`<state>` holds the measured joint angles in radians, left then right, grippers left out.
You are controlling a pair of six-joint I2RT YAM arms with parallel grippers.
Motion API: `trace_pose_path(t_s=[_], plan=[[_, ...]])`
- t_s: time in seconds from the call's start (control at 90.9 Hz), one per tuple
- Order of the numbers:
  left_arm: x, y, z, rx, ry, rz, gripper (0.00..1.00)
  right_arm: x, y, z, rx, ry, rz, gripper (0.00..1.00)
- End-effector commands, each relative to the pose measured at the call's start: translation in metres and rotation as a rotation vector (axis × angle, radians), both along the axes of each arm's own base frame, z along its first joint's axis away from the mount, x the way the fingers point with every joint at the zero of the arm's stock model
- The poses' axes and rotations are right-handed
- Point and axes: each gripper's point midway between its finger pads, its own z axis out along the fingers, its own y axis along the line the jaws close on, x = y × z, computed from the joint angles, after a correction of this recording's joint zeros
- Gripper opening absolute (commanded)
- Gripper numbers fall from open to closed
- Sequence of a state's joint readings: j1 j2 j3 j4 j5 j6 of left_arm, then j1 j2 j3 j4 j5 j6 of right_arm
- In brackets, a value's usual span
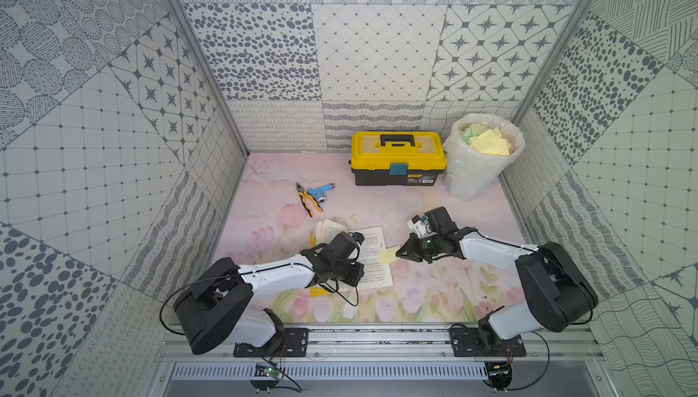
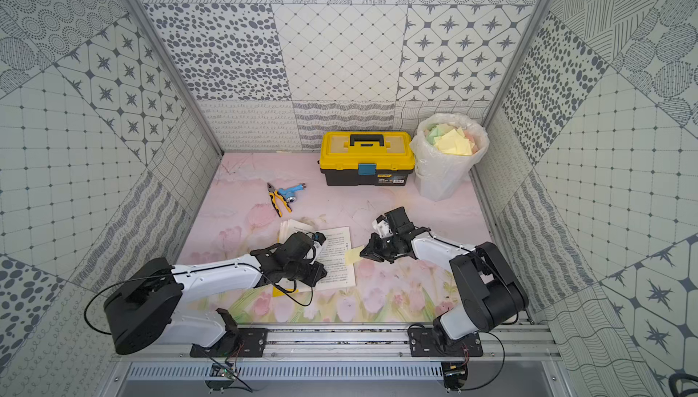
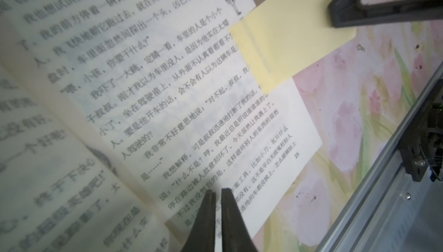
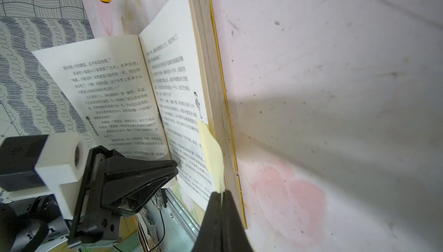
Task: Peel off the used sticky note
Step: Tear off the note from the book.
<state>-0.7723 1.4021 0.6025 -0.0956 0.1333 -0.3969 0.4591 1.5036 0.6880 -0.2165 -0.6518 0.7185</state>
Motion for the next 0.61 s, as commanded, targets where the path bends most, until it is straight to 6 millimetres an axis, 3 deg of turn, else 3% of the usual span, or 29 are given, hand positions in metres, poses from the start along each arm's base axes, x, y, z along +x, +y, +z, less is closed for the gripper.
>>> trace_pose_path(t_s=[0.0, 0.594], plan=[[0.000, -0.006, 0.002, -0.016, -0.012, -0.025, 0.11, 0.012, 0.006, 0.017, 0.034, -0.051, -0.032, 0.00], [0.000, -0.004, -0.004, -0.001, -0.011, -0.029, 0.10, 0.026, 0.005, 0.028, 0.083, -0.042, -0.183, 0.00]])
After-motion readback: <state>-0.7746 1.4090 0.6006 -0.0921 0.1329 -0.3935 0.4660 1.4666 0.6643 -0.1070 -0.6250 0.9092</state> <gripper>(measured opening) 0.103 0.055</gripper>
